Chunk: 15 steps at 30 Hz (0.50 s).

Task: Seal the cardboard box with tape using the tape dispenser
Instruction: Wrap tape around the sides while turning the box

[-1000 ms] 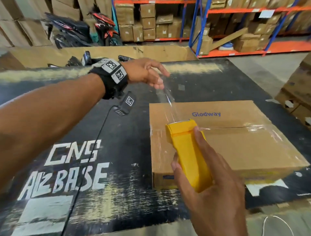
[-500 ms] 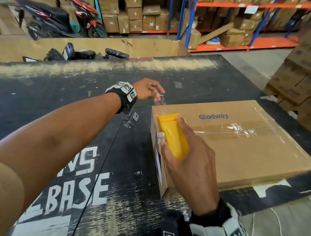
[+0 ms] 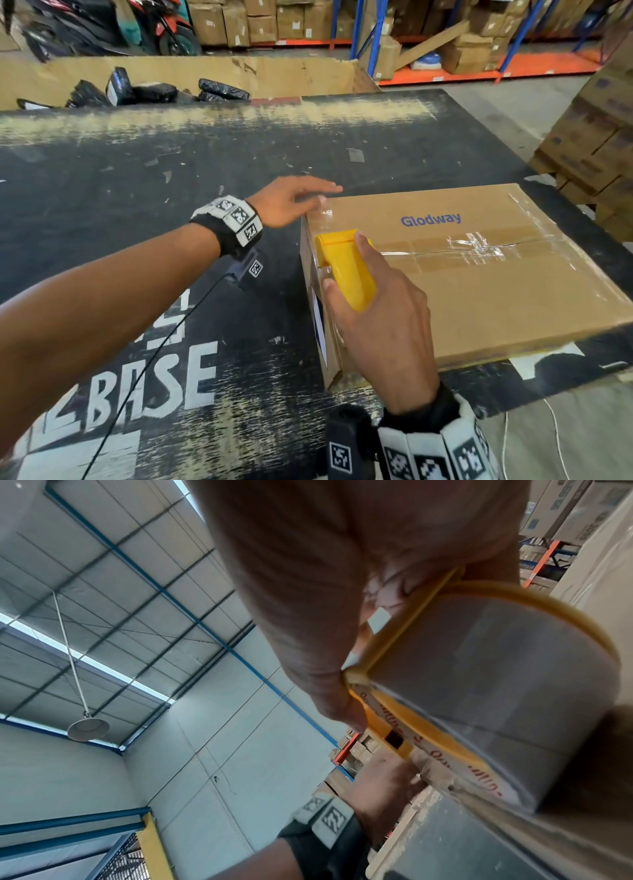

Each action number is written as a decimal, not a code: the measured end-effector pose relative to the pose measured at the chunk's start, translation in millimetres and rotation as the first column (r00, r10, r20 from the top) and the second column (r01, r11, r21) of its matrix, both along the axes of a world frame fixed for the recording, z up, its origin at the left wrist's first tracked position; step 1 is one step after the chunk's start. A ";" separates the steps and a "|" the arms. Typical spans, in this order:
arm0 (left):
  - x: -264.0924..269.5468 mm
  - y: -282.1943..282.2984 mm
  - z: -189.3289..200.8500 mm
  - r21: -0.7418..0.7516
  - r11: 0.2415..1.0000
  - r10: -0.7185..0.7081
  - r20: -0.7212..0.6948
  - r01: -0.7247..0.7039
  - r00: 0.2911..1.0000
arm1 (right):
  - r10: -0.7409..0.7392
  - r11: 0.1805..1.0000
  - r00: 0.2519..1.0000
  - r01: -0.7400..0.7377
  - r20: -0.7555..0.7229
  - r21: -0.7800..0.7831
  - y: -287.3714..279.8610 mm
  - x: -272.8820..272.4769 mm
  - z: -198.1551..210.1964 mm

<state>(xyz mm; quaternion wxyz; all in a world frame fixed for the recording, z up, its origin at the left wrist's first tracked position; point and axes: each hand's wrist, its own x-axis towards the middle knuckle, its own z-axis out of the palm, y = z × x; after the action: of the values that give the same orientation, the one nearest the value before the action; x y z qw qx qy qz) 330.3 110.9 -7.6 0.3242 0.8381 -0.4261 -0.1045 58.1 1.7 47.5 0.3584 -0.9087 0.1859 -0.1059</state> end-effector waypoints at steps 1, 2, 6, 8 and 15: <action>-9.0 1.0 -6.4 0.065 0.997 -0.054 0.033 0.052 0.998 | -0.005 1.000 1.000 0.005 -0.012 -0.004 0.9 1.1 1.5; -15.8 2.0 -11.4 0.114 0.991 -0.079 0.067 0.071 0.995 | -0.007 1.000 1.000 0.007 -0.026 -0.008 1.8 1.6 2.6; -23.7 -0.3 -11.9 0.135 0.990 -0.058 0.115 0.042 0.992 | 0.023 0.999 0.996 -0.025 -0.084 -0.020 3.5 -19.9 11.5; -24.5 -1.1 -12.5 0.146 0.989 -0.055 0.112 0.039 0.992 | 0.043 0.999 0.992 -0.045 -0.121 -0.015 5.2 -56.0 13.8; -30.2 -1.2 -14.1 0.155 0.988 -0.023 0.103 0.007 0.994 | -0.021 0.993 0.990 0.004 -0.141 -0.116 -1.0 -184.3 -1.4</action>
<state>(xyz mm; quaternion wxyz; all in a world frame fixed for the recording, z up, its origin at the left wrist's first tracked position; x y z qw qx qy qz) 300.1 109.7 -21.6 0.2349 0.8618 -0.4392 -0.0955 -126.2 0.7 46.1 0.2906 -0.9319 0.2102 -0.0538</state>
